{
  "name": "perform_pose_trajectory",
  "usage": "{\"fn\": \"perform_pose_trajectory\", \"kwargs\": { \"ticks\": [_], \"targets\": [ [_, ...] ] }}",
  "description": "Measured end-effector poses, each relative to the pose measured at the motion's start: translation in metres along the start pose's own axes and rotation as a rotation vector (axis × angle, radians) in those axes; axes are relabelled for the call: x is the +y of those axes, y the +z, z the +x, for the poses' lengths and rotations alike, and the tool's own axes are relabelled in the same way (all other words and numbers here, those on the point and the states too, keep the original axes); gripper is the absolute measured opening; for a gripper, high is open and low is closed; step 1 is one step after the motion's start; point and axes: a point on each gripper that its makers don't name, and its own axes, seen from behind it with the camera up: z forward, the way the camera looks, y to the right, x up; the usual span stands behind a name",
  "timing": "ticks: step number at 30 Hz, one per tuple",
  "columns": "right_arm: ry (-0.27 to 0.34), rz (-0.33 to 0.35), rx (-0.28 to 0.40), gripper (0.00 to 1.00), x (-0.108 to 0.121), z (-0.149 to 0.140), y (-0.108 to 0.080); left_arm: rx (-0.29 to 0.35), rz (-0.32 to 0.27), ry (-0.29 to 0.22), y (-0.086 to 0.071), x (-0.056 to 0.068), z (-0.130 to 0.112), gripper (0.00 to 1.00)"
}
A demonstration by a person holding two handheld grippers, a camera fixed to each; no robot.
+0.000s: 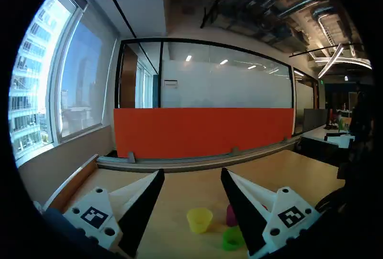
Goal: Pour water
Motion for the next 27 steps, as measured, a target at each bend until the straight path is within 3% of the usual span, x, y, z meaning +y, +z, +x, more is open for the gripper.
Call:
{"fn": "perform_pose_trajectory", "kwargs": {
  "ticks": [9,18,27],
  "targets": [
    [-0.025,0.111,-0.009,0.99,-0.017,0.003,-0.004,-0.012,-0.082,0.001,-0.003,0.012,-0.001,0.87],
    [-0.031,0.218,-0.009,0.99,-0.034,0.011,-0.012,-0.022,-0.202,0.014,-0.008,0.03,0.003,0.87],
    [-0.032,0.268,-0.032,0.99,-0.047,0.01,-0.012,-0.051,-0.258,0.071,-0.01,0.042,-0.009,0.87]
  ]
}}
